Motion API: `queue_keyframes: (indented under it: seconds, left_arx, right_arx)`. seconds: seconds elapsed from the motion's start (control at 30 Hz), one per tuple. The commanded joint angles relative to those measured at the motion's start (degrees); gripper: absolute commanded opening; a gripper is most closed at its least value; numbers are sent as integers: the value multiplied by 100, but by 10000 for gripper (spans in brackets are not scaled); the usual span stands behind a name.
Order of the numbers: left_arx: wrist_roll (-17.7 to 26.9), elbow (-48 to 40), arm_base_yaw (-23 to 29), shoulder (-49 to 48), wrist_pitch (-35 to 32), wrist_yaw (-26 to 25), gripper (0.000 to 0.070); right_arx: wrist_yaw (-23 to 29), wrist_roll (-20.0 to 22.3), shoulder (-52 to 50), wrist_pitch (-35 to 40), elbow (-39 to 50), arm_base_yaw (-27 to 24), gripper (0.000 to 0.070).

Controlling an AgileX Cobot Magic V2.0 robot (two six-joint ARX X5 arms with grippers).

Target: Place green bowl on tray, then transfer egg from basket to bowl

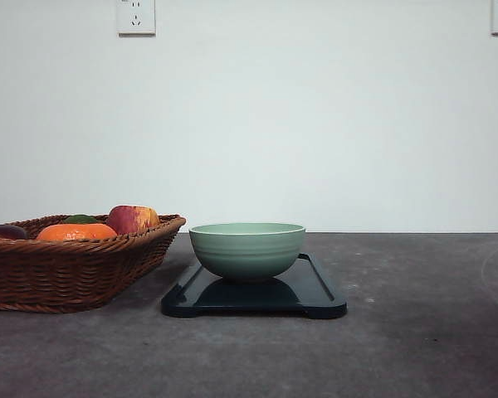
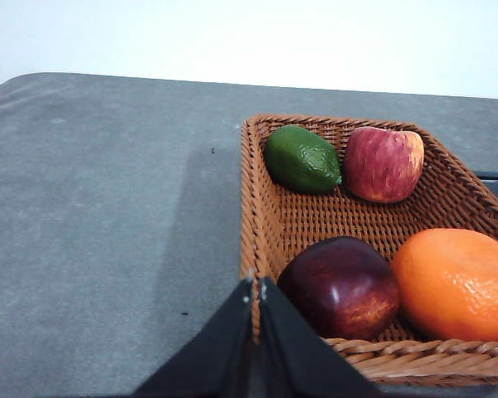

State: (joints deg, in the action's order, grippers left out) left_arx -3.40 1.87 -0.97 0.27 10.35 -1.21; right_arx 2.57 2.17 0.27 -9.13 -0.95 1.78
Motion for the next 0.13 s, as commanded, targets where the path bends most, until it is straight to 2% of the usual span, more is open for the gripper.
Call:
queue_keyframes:
  seconds: [0.0, 0.1]
  left_arx:
    - [83, -109, 4, -9, 39, 20, 0]
    - [83, -108, 4, -9, 39, 20, 0]
  right_arx:
    - [-9, -35, -7, 55, 26, -7, 15]
    - [-9, -35, -7, 55, 26, -7, 15]
